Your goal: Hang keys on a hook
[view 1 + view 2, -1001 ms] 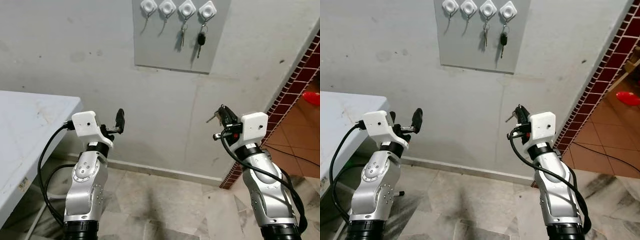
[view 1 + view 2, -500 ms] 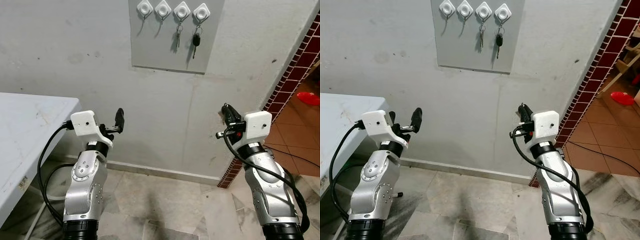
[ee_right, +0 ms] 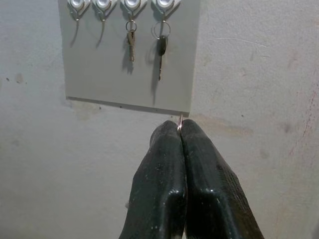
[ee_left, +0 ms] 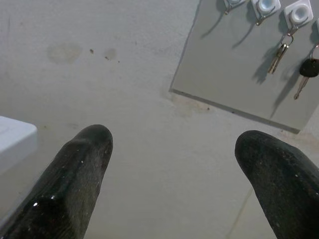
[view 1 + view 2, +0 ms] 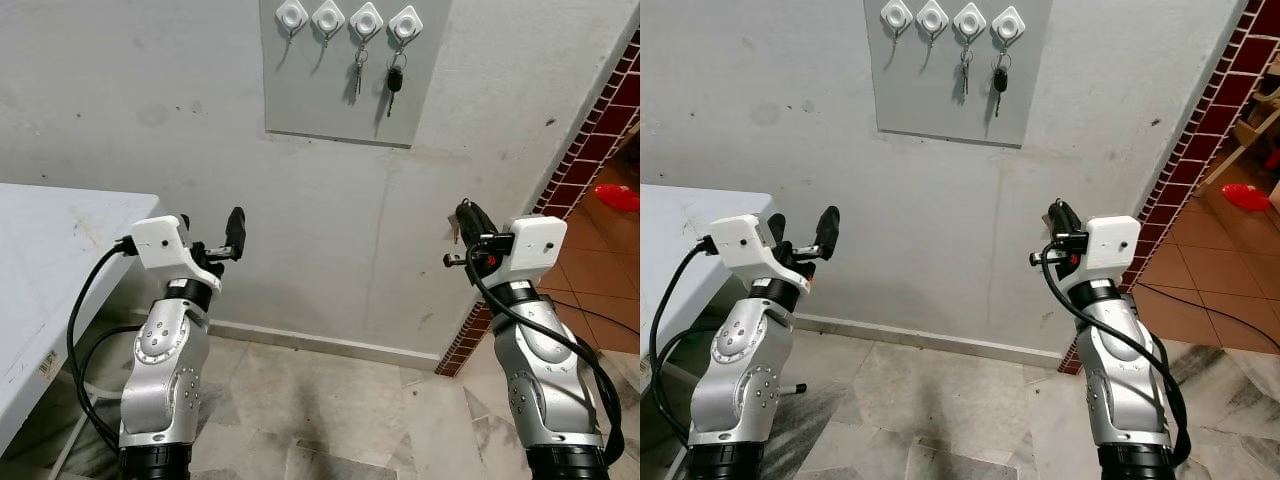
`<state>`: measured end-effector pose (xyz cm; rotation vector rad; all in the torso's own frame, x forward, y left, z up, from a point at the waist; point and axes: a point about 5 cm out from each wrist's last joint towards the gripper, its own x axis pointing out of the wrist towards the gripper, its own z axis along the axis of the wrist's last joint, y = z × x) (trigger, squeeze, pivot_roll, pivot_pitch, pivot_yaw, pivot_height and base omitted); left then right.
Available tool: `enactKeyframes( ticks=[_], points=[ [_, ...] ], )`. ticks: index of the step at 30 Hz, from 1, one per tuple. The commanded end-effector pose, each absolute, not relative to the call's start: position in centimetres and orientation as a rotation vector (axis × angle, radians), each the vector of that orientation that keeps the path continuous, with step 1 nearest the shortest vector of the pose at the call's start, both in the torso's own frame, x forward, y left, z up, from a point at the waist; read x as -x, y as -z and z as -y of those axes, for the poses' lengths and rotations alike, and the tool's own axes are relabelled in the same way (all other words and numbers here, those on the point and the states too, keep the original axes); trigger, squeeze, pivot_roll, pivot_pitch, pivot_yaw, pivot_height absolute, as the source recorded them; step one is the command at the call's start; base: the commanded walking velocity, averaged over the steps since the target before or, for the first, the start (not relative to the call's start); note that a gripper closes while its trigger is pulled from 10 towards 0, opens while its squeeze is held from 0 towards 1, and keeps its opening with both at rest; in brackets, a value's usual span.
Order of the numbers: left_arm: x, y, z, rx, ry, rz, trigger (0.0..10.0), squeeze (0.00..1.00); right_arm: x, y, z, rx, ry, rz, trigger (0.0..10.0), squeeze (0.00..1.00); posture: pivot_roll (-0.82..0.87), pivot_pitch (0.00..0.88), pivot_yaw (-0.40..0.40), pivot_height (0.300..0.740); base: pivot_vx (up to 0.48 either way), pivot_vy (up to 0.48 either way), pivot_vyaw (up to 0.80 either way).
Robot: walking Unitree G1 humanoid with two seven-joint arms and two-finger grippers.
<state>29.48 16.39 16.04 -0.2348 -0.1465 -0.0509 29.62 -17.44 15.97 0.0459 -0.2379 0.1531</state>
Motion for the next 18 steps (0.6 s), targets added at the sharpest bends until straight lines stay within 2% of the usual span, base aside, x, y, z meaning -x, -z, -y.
enactKeyframes(
  ticks=[1,18],
  points=[
    [-29.37,-16.68,-16.44,0.228,0.063,0.167,10.0,0.0,-29.67,-17.19,17.26,-0.055,-0.161,0.281,10.0,0.0,0.02,0.0,-0.061,0.74,0.247,0.0,0.0],
    [-29.08,-16.62,-16.37,0.233,0.057,0.159,10.0,0.0,-29.57,-17.25,17.06,-0.044,-0.182,0.276,10.0,0.0,0.02,0.0,-0.069,0.74,0.308,0.0,0.0]
  ],
)
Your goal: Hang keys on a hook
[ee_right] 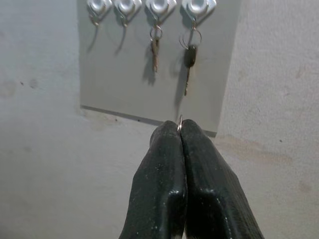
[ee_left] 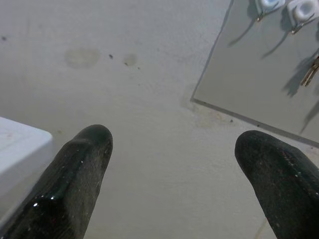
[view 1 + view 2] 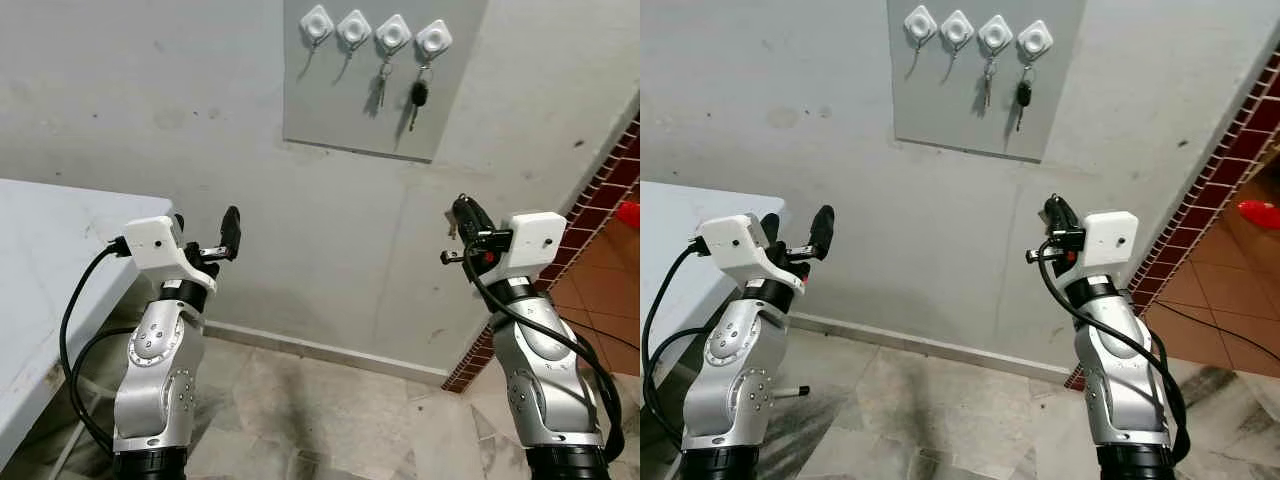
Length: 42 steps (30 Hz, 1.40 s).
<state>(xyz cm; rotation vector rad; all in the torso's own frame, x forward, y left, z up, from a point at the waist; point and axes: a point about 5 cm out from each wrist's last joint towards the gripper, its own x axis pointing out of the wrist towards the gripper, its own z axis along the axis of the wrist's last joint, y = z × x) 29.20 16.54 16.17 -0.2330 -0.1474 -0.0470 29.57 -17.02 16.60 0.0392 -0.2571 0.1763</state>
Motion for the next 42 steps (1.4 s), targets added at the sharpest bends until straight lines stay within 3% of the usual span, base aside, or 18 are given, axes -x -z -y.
enactKeyframes(
  ticks=[1,32,42],
  points=[
    [-29.08,-16.62,-16.37,0.233,0.057,0.159,10.0,0.0,-29.57,-17.25,17.05,-0.044,-0.183,0.276,10.0,0.0,0.02,0.0,-0.069,0.74,0.39,0.0,0.0],
    [-28.8,-16.24,-15.92,0.236,0.058,0.135,10.0,0.0,-29.42,-17.33,16.7,-0.033,-0.216,0.267,10.0,0.0,0.02,0.0,-0.08,0.74,0.295,0.0,0.0],
    [-28.83,-15.93,-15.51,0.221,0.063,0.118,10.0,0.0,-29.47,-17.34,16.37,-0.022,-0.253,0.258,10.0,0.0,0.02,0.0,-0.079,0.74,0.0,0.0,0.0]
  ],
)
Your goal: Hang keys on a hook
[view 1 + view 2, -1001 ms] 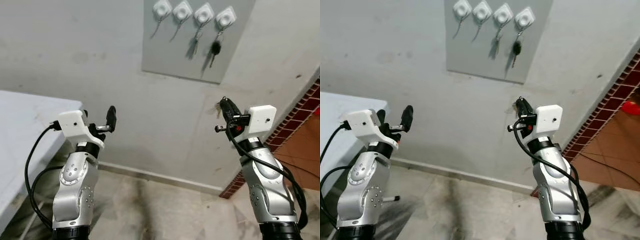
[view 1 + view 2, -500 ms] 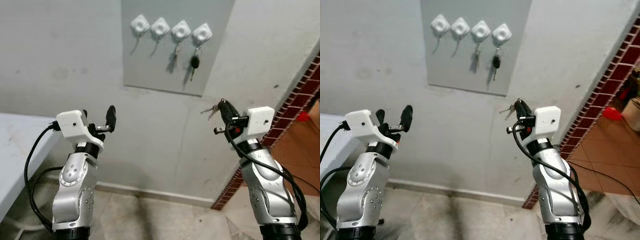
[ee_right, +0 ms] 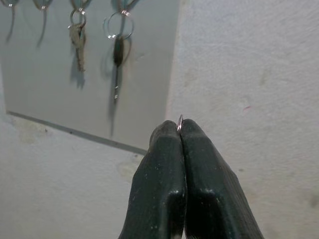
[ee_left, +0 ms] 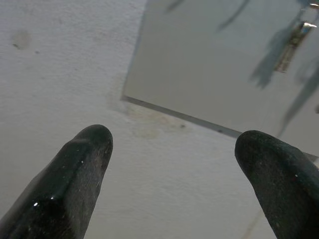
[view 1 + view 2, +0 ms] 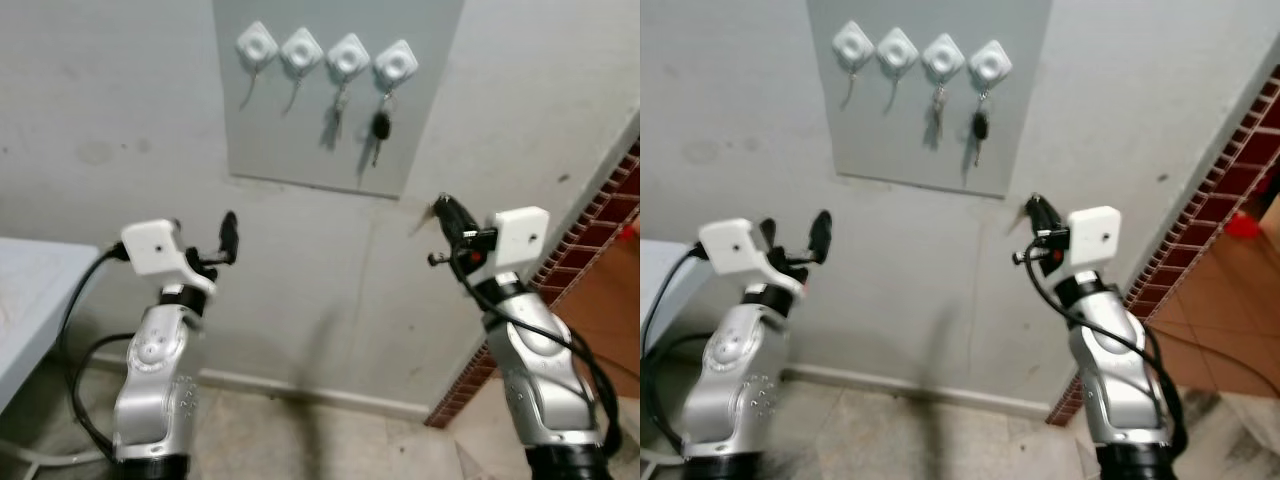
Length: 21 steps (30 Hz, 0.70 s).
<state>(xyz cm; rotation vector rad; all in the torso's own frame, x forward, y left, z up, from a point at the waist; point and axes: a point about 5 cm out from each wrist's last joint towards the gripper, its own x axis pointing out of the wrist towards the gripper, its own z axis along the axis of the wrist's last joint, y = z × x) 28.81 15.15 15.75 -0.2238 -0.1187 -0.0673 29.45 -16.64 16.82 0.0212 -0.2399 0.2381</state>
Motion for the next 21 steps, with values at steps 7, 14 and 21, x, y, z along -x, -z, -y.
enactKeyframes(
  ticks=[7,14,21],
  points=[
    [-28.81,-15.56,-15.48,0.229,0.067,0.089,10.0,0.0,-29.25,-17.28,16.16,-0.027,-0.254,0.255,10.0,0.0,0.01,0.0,-0.075,0.74,0.0,0.073,0.0],
    [-28.79,-15.5,-15.46,0.227,0.07,0.079,10.0,0.0,-29.09,-17.2,16.12,-0.031,-0.253,0.251,10.0,0.0,0.01,0.0,-0.072,0.74,0.0,0.036,0.0],
    [-28.7,-15.48,-15.52,0.226,0.07,0.073,10.0,0.0,-28.94,-17.13,16.03,-0.035,-0.253,0.248,10.0,0.0,0.01,0.0,-0.07,0.74,0.0,0.091,0.0]
  ],
)
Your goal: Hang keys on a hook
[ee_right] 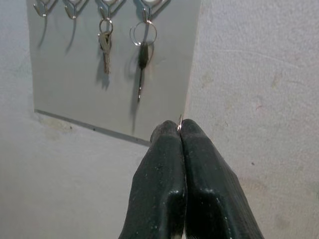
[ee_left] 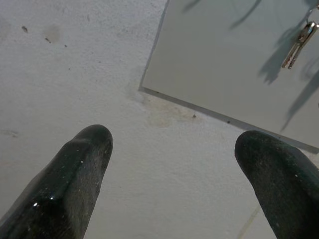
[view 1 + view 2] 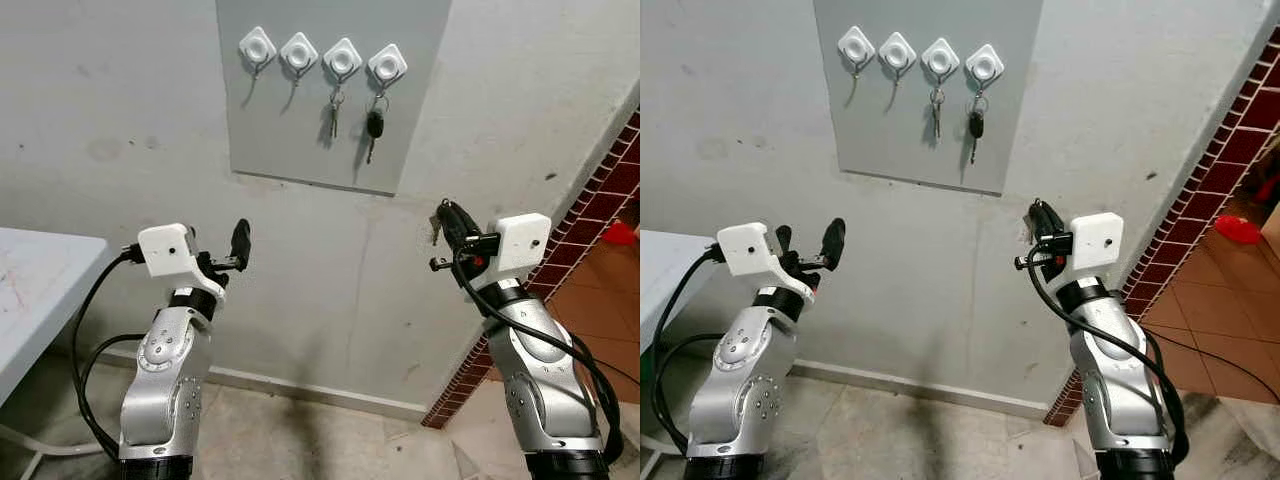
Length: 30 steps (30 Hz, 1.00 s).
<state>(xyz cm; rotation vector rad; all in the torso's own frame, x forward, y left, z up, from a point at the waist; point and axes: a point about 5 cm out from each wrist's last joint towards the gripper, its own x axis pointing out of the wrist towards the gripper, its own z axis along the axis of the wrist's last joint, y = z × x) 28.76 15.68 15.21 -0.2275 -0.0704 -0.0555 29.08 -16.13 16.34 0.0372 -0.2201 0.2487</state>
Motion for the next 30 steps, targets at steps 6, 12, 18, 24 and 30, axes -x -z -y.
enactKeyframes(
  ticks=[6,12,18,24,30],
  points=[
    [-28.65,-15.48,-15.57,0.227,0.071,0.071,10.0,0.0,-28.85,-16.99,16.14,-0.048,-0.238,0.243,10.0,0.0,0.01,0.0,-0.068,0.74,0.0,0.053,0.0],
    [-28.7,-15.49,-15.59,0.223,0.072,0.069,10.0,0.0,-28.92,-16.67,16.85,-0.072,-0.185,0.229,10.0,0.0,0.01,0.0,-0.064,0.74,0.0,0.08,0.0],
    [-28.78,-15.48,-15.53,0.223,0.079,0.065,10.0,0.0,-28.8,-16.63,16.87,-0.073,-0.179,0.229,10.0,0.0,0.01,0.0,-0.057,0.74,0.0,0.48,0.0],
    [-28.79,-15.51,-15.56,0.22,0.082,0.065,10.0,0.0,-28.72,-16.62,16.78,-0.077,-0.176,0.229,10.0,0.0,0.01,0.0,-0.055,0.74,0.0,0.48,0.0],
    [-28.76,-15.52,-15.52,0.219,0.084,0.064,10.0,0.0,-28.68,-16.6,16.66,-0.079,-0.179,0.23,10.0,0.0,0.01,0.0,-0.055,0.74,0.0,0.48,0.0]
  ],
)
